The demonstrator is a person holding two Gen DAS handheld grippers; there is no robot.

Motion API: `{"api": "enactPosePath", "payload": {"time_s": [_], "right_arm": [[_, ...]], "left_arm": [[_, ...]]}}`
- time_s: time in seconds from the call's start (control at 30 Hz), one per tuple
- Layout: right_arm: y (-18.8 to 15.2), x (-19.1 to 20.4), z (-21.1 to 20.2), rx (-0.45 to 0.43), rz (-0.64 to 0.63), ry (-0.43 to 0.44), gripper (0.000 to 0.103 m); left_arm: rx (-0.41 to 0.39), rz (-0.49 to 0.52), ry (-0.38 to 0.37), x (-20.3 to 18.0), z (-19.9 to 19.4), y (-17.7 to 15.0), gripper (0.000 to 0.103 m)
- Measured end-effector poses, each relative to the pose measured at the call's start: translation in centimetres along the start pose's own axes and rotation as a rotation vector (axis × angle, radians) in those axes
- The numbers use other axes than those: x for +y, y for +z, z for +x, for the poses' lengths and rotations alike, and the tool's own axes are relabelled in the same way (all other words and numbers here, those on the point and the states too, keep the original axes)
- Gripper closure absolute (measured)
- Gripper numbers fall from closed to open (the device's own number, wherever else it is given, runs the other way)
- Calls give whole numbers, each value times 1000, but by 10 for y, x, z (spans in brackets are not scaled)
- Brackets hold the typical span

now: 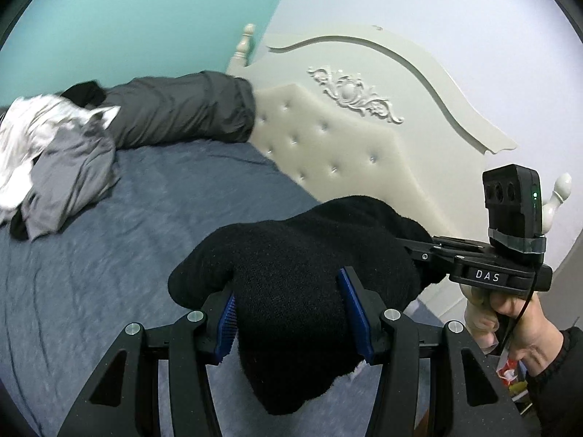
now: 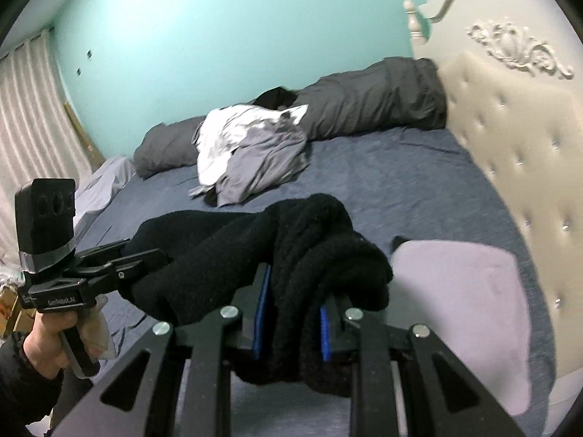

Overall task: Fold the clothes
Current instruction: 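Carry the lifted strip end over the body with both grippers, folding it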

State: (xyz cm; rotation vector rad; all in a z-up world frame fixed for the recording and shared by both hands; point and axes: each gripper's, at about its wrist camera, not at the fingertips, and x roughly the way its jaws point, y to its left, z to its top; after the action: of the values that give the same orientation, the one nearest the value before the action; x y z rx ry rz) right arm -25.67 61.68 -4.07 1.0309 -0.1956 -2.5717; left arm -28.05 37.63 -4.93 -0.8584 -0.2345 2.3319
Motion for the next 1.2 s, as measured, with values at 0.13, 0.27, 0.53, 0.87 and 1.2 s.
{"api": "enactPosePath", "payload": {"time_s": [0.13,0.27,0.53,0.87,1.2], "right_arm": [[29,-35,-21,-52,-13,-44,81],[53,-69,-32,-109,-38,-87,81],[45,-140,0,-83,-46,-171,81],[-68,-209,36,72,82,-186,81],[-89,-212,19,152,117,-165,81]], "left_arm": [[-38,14,-19,-32,33,32,47],[-68,29,-32,-52,65,57,47],[-54,-10,-44,-58,157,43,47],[161,-103,-122,-60,235,-55,47],[225,-123,-141,-78,235,-82,47]]}}
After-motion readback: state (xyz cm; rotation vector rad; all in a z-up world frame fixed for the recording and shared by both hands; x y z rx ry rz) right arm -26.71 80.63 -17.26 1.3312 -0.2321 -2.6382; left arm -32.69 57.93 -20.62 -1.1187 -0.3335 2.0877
